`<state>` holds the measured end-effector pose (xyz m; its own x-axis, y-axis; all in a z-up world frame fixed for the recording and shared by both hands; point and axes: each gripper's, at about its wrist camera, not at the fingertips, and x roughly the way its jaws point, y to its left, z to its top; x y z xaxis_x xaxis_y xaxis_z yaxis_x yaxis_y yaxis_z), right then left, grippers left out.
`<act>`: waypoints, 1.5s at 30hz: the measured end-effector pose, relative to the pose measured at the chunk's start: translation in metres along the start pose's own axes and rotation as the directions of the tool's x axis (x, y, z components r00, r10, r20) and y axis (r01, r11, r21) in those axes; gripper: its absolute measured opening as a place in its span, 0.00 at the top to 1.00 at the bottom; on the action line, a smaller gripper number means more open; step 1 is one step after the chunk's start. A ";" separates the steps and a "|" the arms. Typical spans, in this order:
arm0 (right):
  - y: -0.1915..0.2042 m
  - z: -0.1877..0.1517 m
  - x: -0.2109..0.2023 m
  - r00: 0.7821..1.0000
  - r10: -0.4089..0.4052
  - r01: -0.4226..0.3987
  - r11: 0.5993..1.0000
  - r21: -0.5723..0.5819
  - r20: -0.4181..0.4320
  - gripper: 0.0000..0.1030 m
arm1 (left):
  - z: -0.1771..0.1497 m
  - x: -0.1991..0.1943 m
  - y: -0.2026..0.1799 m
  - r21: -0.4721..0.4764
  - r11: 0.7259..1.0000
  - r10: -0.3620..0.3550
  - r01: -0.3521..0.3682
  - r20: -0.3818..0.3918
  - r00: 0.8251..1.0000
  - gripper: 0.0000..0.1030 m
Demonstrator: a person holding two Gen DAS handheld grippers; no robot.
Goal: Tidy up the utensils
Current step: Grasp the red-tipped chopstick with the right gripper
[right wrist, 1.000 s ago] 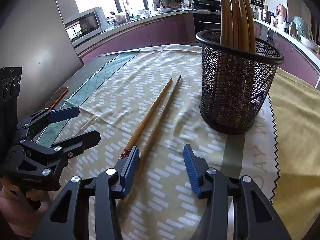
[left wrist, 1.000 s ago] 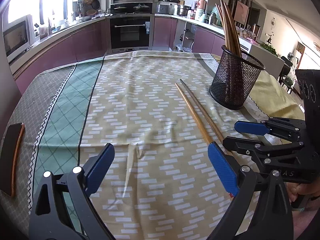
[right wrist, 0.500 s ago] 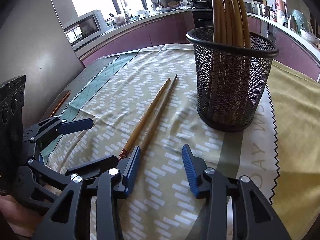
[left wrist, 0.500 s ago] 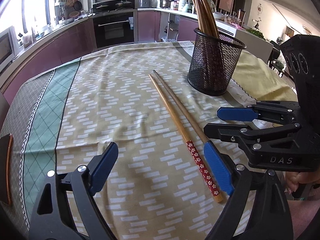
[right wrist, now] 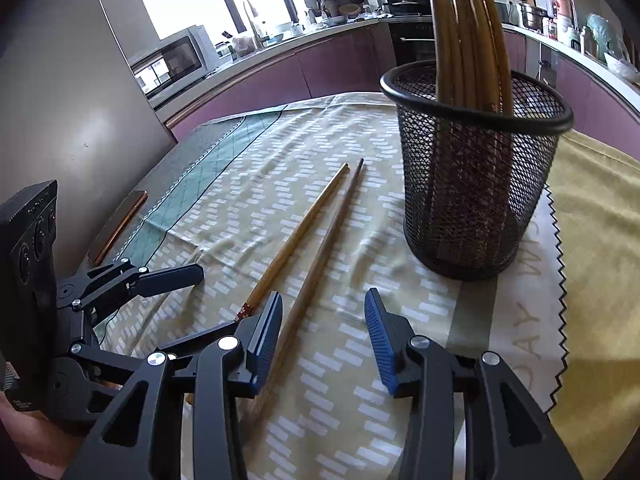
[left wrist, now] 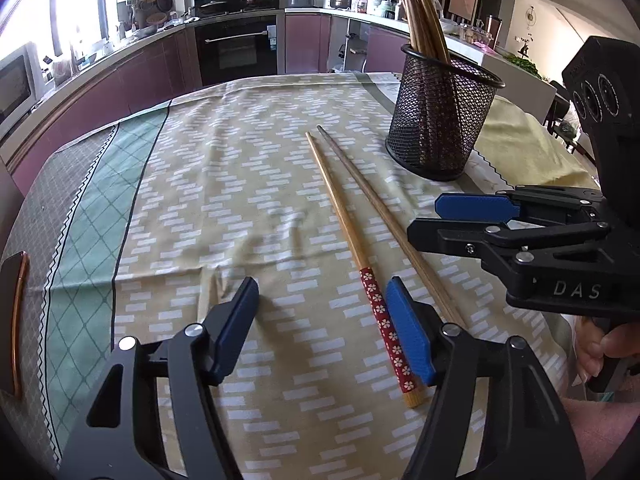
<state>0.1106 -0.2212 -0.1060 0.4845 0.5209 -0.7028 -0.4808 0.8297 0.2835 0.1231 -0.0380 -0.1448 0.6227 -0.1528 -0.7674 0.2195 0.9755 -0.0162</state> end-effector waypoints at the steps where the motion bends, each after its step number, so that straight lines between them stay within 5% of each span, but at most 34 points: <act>1: 0.002 0.003 0.002 1.000 -0.002 0.002 1.000 -0.005 0.001 0.61 | 0.000 -0.001 0.001 -0.005 1.000 -0.001 0.001 0.000 1.000 0.39; 11: 0.013 0.018 0.026 0.997 -0.071 0.069 0.996 -0.055 -0.025 0.81 | -0.002 -0.003 0.005 -0.020 1.000 -0.003 0.003 0.001 1.000 0.44; 17: -0.002 0.010 0.016 0.998 -0.058 0.059 0.998 0.010 -0.024 0.91 | 0.000 -0.005 0.008 -0.025 0.999 -0.029 0.029 0.001 1.000 0.44; 24: -0.007 0.010 0.011 0.997 -0.070 0.070 0.997 0.010 -0.031 0.90 | 0.016 0.003 0.002 0.004 0.999 -0.033 0.033 0.008 0.999 0.49; 28: -0.004 0.019 0.016 0.996 -0.080 0.080 0.997 -0.009 -0.035 0.82 | 0.028 0.012 0.001 0.021 0.999 -0.048 0.048 -0.003 0.999 0.60; 45: -0.003 0.031 0.033 0.992 -0.121 0.121 0.992 -0.024 -0.019 0.83 | 0.051 0.045 0.003 0.007 0.999 -0.046 0.046 -0.035 0.998 0.84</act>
<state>0.1512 -0.2005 -0.1099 0.5256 0.4125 -0.7441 -0.4363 0.8815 0.1805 0.1903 -0.0499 -0.1463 0.5855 -0.1921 -0.7876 0.2536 0.9662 -0.0472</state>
